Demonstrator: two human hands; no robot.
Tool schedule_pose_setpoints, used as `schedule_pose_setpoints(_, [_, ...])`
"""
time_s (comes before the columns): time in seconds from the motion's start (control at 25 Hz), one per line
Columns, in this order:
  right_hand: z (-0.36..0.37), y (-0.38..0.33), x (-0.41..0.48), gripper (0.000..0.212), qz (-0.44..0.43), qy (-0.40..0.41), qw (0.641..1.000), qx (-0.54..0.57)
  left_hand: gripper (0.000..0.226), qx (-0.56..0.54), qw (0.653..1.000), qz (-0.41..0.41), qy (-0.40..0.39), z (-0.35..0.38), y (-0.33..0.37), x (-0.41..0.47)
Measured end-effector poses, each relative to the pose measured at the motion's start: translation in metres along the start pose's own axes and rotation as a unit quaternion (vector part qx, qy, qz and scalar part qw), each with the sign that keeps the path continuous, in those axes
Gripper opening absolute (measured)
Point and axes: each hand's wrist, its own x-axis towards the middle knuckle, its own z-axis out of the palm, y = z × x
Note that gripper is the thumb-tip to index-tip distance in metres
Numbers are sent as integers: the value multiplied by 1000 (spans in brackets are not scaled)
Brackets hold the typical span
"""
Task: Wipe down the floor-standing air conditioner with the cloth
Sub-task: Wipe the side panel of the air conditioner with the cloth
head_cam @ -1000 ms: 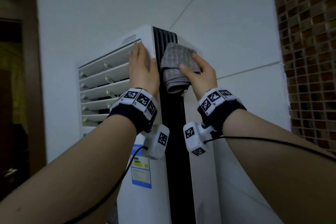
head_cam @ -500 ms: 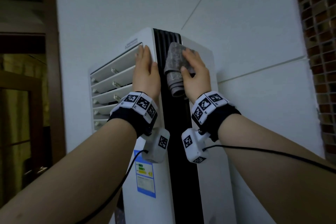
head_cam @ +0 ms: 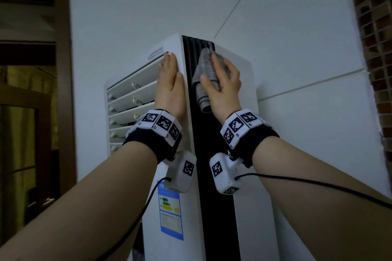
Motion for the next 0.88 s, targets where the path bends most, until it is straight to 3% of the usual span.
schedule_pose_setpoints(0.12, [3,-1,1,46,-97,-44,994,-23,49,1,1000,6,-11,1,-3,2])
schedule_pose_setpoints(0.28, [-3,2,16,42,4,3,1000,-10,50,-2,1000,8,-23,-1,-6,2])
schedule_pose_setpoints(0.44, [6,-3,13,45,-87,-41,994,-53,50,-21,1000,-2,-22,-1,-7,3])
schedule_pose_setpoints(0.6, [5,-6,30,44,-2,33,991,-129,49,-42,999,-4,-24,-4,-6,3])
schedule_pose_setpoints(0.76, [11,-9,29,44,-105,-11,981,-162,49,-61,998,-12,-22,-4,-4,0])
schedule_pose_setpoints(0.88, [3,-7,41,42,-87,-8,986,-144,48,-64,998,-19,-16,-4,-2,3])
